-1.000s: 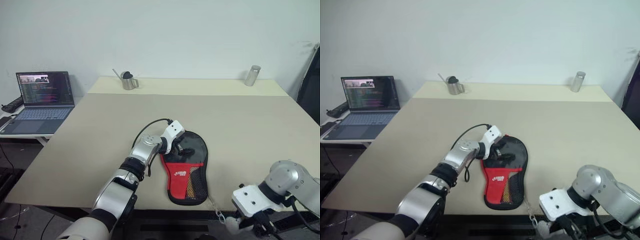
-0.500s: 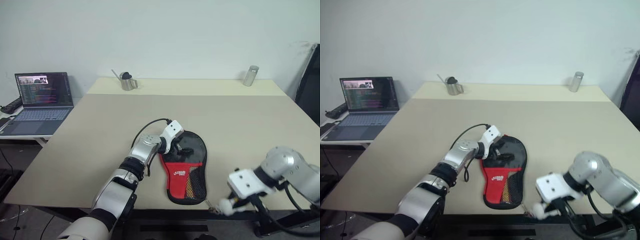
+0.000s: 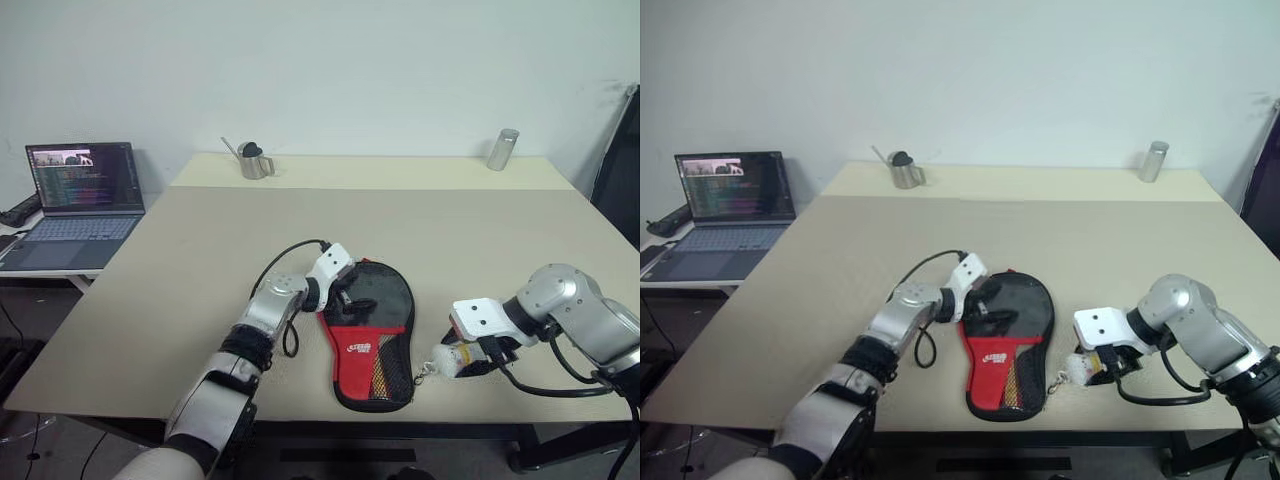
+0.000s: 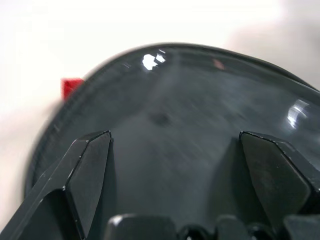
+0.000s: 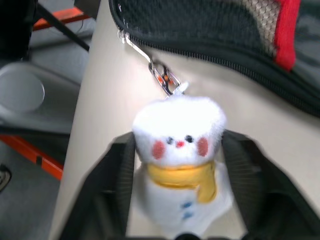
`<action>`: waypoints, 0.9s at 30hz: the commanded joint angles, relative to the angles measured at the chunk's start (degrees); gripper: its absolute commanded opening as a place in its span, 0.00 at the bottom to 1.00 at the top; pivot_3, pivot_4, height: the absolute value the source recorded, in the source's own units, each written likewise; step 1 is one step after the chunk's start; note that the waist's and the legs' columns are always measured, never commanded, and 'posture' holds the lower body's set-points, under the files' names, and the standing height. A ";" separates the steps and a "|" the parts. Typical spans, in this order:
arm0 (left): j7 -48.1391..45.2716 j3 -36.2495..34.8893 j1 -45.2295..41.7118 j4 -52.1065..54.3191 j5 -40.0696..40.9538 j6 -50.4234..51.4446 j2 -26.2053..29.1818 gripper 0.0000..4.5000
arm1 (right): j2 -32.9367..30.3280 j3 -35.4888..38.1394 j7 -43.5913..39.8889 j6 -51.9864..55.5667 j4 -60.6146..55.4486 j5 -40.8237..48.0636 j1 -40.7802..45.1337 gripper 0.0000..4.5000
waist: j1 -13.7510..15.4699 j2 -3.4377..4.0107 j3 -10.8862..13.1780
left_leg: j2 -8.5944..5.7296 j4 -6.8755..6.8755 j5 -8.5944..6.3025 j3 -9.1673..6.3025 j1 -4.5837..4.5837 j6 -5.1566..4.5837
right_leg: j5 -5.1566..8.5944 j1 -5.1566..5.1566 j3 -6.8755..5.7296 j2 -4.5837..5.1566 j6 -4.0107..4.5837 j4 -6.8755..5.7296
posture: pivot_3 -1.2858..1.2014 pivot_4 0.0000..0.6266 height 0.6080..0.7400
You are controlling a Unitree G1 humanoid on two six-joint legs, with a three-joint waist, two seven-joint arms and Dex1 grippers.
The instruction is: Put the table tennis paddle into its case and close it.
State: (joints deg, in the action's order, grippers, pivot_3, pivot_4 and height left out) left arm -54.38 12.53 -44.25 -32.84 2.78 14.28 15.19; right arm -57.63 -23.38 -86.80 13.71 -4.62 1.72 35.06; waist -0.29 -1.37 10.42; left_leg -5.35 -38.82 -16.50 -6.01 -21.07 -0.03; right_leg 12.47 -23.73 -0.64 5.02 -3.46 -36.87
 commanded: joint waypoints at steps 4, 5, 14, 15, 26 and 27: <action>-6.04 -5.69 3.49 19.28 7.35 5.32 8.82 1.00 | -5.52 3.78 -5.70 -5.91 6.68 4.65 3.37 1.00 | 0.15 0.00 0.01 | 0.02 -0.08 0.03 -0.06 -0.60 0.04 | -0.03 -0.56 -0.03 0.00 0.05 -0.07 | 0.52 0.24 1.00; -7.70 -7.59 4.47 22.35 9.10 6.50 11.89 1.00 | -6.98 4.42 -5.70 -5.64 9.03 6.50 3.76 1.00 | 0.18 0.01 0.01 | 0.03 -0.11 0.04 -0.08 -0.69 0.05 | -0.04 -0.64 -0.03 0.00 0.06 -0.07 | 0.52 0.24 1.00; -23.23 -26.29 15.97 33.06 26.18 19.21 38.56 1.00 | -16.64 13.89 -5.70 4.06 22.13 24.20 4.61 1.00 | -0.17 0.39 0.26 | 0.10 0.04 -0.08 -0.09 -0.78 0.02 | 0.15 -0.76 -0.01 0.01 0.34 0.01 | 0.52 0.24 1.00; -25.02 -28.01 18.30 32.65 26.42 18.62 41.45 1.00 | -18.42 15.13 -5.70 4.15 21.76 25.44 3.06 1.00 | -0.16 0.42 0.27 | 0.12 0.05 -0.10 -0.11 -0.80 0.03 | 0.18 -0.78 -0.03 0.01 0.39 0.01 | 0.52 0.24 1.00; -27.19 -49.47 34.81 40.98 33.35 25.05 52.38 1.00 | -26.15 31.45 -3.81 12.15 7.69 34.53 -10.95 1.00 | 0.12 0.62 0.35 | 0.18 0.05 -0.35 -0.03 -0.78 -0.24 | 0.26 -0.73 -0.04 0.03 0.36 0.00 | 0.52 0.24 1.00; -26.42 -50.02 36.23 41.61 33.00 24.88 51.89 1.00 | -25.39 31.39 -3.21 12.96 6.16 34.81 -11.27 1.00 | 0.06 0.64 0.35 | 0.21 0.06 -0.37 -0.02 -0.72 -0.27 | 0.27 -0.67 -0.04 0.02 0.36 0.00 | 0.52 0.24 1.00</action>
State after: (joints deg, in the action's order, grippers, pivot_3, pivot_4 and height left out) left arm -81.61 -35.04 -9.09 7.43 35.47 38.78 67.16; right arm -83.42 6.45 -88.74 25.13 4.01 35.16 23.68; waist -0.23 -0.72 10.76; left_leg -5.10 -38.75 -16.87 -6.01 -21.77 -0.30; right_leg 12.74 -24.38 -0.69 5.04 -3.09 -36.87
